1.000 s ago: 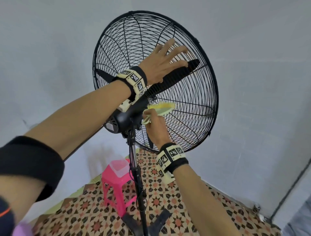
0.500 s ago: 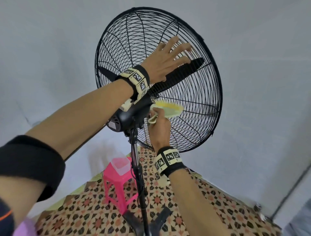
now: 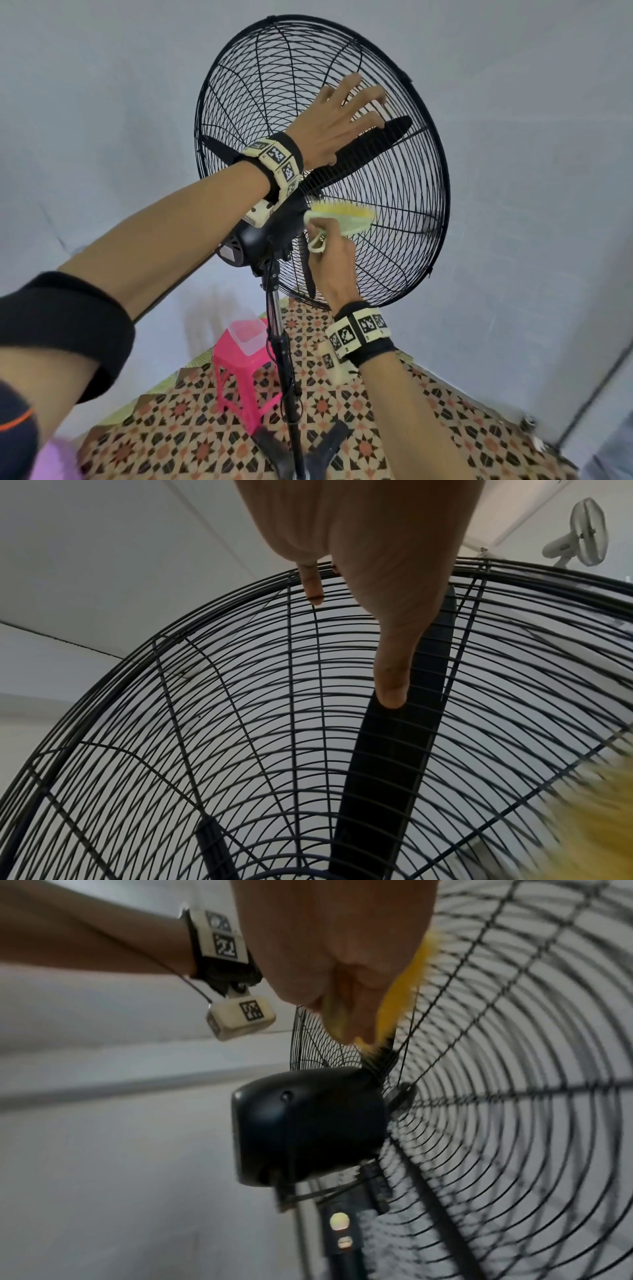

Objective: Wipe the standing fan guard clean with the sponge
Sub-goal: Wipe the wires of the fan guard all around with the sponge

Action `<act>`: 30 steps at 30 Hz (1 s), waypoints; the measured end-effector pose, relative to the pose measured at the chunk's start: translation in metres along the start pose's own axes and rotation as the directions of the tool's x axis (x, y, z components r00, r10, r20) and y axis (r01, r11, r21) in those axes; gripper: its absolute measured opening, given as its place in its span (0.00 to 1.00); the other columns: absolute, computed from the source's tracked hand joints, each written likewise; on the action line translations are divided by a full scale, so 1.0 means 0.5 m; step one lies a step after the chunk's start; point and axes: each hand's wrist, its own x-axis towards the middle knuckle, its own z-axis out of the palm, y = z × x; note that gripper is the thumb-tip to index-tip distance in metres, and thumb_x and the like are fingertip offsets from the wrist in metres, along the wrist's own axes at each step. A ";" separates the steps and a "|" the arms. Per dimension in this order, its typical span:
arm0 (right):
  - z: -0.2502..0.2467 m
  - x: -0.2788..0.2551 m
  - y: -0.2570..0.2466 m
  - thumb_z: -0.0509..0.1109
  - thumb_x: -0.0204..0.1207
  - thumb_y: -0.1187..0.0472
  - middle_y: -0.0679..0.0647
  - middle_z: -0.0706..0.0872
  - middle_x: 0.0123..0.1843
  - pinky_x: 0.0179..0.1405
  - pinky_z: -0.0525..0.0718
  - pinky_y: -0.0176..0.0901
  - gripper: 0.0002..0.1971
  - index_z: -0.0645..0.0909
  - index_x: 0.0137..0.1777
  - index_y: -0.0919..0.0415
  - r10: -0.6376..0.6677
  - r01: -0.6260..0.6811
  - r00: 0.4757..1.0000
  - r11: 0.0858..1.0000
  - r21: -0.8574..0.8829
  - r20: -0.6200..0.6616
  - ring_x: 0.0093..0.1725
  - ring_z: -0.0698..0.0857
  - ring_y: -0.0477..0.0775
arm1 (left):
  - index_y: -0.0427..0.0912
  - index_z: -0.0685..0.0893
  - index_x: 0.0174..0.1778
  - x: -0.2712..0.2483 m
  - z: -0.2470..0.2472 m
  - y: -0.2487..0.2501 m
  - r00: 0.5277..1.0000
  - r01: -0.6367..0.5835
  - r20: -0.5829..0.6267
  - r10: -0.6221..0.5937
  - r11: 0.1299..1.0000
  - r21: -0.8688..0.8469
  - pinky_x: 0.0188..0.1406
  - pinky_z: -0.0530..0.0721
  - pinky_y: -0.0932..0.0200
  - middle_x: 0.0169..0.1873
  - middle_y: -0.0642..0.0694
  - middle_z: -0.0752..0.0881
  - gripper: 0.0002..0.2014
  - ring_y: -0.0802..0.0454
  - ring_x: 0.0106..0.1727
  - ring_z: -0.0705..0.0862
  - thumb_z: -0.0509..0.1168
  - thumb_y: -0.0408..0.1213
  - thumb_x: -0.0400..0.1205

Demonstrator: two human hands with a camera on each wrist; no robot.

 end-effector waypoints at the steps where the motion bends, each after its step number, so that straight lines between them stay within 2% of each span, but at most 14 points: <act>1: -0.009 0.006 0.006 0.72 0.82 0.69 0.55 0.89 0.47 0.41 0.90 0.49 0.16 0.78 0.68 0.62 0.012 -0.012 1.000 1.000 -0.013 0.008 0.42 0.87 0.50 | 0.52 0.66 0.77 0.000 0.002 0.000 1.000 0.000 -0.004 0.000 1.000 0.007 0.64 0.84 0.35 0.78 0.45 0.51 0.50 0.37 0.78 0.51 0.88 0.43 0.63; 3: -0.023 0.010 0.009 0.72 0.82 0.67 0.53 0.90 0.45 0.38 0.88 0.43 0.15 0.79 0.68 0.62 0.055 -0.055 0.991 0.998 0.005 -0.120 0.39 0.87 0.48 | 0.52 0.66 0.77 -0.001 0.005 0.000 1.000 -0.001 -0.009 0.001 1.000 0.013 0.63 0.84 0.36 0.79 0.46 0.52 0.51 0.37 0.78 0.52 0.88 0.44 0.62; 5: -0.024 0.005 0.001 0.69 0.85 0.63 0.52 0.89 0.43 0.33 0.86 0.39 0.12 0.80 0.66 0.62 0.047 -0.035 0.971 0.998 0.056 -0.236 0.37 0.87 0.45 | 0.52 0.66 0.77 0.001 0.004 0.002 1.000 0.002 -0.011 -0.002 1.000 0.006 0.64 0.84 0.36 0.78 0.46 0.52 0.51 0.37 0.78 0.52 0.89 0.44 0.62; 7: -0.021 0.001 -0.002 0.69 0.85 0.64 0.54 0.91 0.47 0.36 0.90 0.42 0.11 0.80 0.66 0.62 0.006 0.003 0.992 0.997 0.071 -0.128 0.40 0.88 0.44 | 0.52 0.66 0.77 0.001 -0.001 0.002 1.000 0.009 0.003 -0.009 1.000 -0.019 0.65 0.83 0.36 0.78 0.46 0.52 0.50 0.38 0.78 0.51 0.89 0.43 0.63; 9: -0.028 -0.001 0.003 0.72 0.80 0.70 0.57 0.91 0.53 0.47 0.92 0.46 0.16 0.79 0.67 0.63 0.014 -0.015 0.999 1.000 0.025 0.043 0.47 0.88 0.46 | 0.52 0.67 0.77 0.001 -0.002 0.001 1.000 0.014 0.013 -0.014 0.999 -0.046 0.67 0.82 0.34 0.79 0.47 0.53 0.50 0.38 0.78 0.52 0.89 0.42 0.62; 11: -0.038 -0.005 0.014 0.72 0.81 0.70 0.53 0.90 0.50 0.46 0.91 0.43 0.16 0.79 0.67 0.61 0.065 -0.065 0.998 0.998 0.014 -0.019 0.45 0.88 0.44 | 0.52 0.68 0.77 0.001 0.003 0.000 1.000 0.016 0.019 -0.015 0.998 -0.060 0.69 0.81 0.32 0.79 0.47 0.53 0.50 0.37 0.79 0.52 0.89 0.41 0.62; 14: -0.038 -0.018 0.009 0.66 0.89 0.59 0.46 0.87 0.41 0.32 0.87 0.35 0.09 0.80 0.65 0.59 0.118 -0.104 0.965 0.992 0.069 -0.233 0.34 0.86 0.40 | 0.52 0.68 0.77 0.001 0.006 0.000 0.999 0.028 0.030 -0.026 0.998 -0.053 0.71 0.80 0.32 0.79 0.47 0.53 0.50 0.37 0.79 0.52 0.89 0.41 0.63; 16: -0.035 -0.022 0.010 0.67 0.87 0.61 0.47 0.87 0.43 0.32 0.84 0.29 0.09 0.80 0.65 0.62 0.071 -0.059 0.987 0.995 0.081 -0.147 0.34 0.85 0.38 | 0.51 0.67 0.77 0.002 0.002 0.003 0.999 0.040 0.038 -0.038 0.998 -0.055 0.70 0.81 0.31 0.79 0.47 0.53 0.50 0.37 0.79 0.52 0.89 0.41 0.62; 18: -0.051 -0.025 0.015 0.68 0.86 0.63 0.50 0.88 0.45 0.33 0.85 0.32 0.10 0.80 0.64 0.63 0.023 -0.018 0.997 0.998 0.061 -0.068 0.36 0.86 0.41 | 0.51 0.67 0.76 0.003 0.003 0.004 0.998 0.040 0.048 -0.037 0.997 -0.071 0.71 0.80 0.29 0.79 0.48 0.53 0.50 0.37 0.80 0.52 0.89 0.41 0.62; 23: -0.079 -0.030 0.022 0.64 0.89 0.57 0.45 0.87 0.41 0.28 0.83 0.33 0.09 0.81 0.62 0.60 0.173 -0.128 0.946 0.977 0.171 -0.276 0.34 0.86 0.41 | 0.51 0.67 0.76 0.006 0.003 0.006 0.998 0.046 0.042 -0.044 0.997 -0.056 0.69 0.81 0.32 0.78 0.47 0.54 0.49 0.38 0.78 0.52 0.89 0.39 0.63; 24: -0.078 -0.033 0.021 0.64 0.89 0.56 0.46 0.87 0.40 0.27 0.84 0.34 0.09 0.81 0.61 0.60 0.145 -0.108 0.958 0.982 0.156 -0.246 0.33 0.86 0.41 | 0.51 0.68 0.76 0.007 0.001 0.008 0.998 0.051 0.044 -0.048 0.997 -0.058 0.70 0.81 0.32 0.78 0.47 0.54 0.49 0.38 0.78 0.52 0.89 0.38 0.63; 27: -0.083 -0.036 0.032 0.66 0.88 0.61 0.48 0.88 0.43 0.29 0.86 0.34 0.07 0.80 0.61 0.61 0.020 -0.017 0.999 0.997 0.080 -0.026 0.34 0.87 0.41 | 0.51 0.68 0.76 0.006 0.001 0.009 0.996 0.062 0.071 -0.058 0.997 -0.056 0.70 0.80 0.31 0.79 0.47 0.54 0.49 0.33 0.81 0.56 0.89 0.39 0.63; 28: -0.089 -0.034 0.036 0.67 0.87 0.62 0.49 0.88 0.43 0.29 0.86 0.35 0.06 0.80 0.61 0.61 0.027 -0.025 0.999 0.998 0.059 -0.021 0.35 0.87 0.40 | 0.51 0.68 0.77 0.006 0.001 0.007 0.995 0.062 0.079 -0.059 0.997 -0.047 0.70 0.80 0.31 0.79 0.47 0.54 0.49 0.30 0.82 0.58 0.89 0.41 0.63; 30: -0.102 -0.036 0.036 0.65 0.88 0.60 0.47 0.87 0.38 0.27 0.81 0.30 0.05 0.80 0.58 0.60 0.082 -0.076 0.982 0.996 0.042 -0.172 0.31 0.85 0.39 | 0.51 0.67 0.77 0.005 0.000 0.006 0.994 0.064 0.086 -0.061 0.997 -0.038 0.70 0.80 0.31 0.79 0.46 0.54 0.50 0.29 0.82 0.60 0.89 0.41 0.63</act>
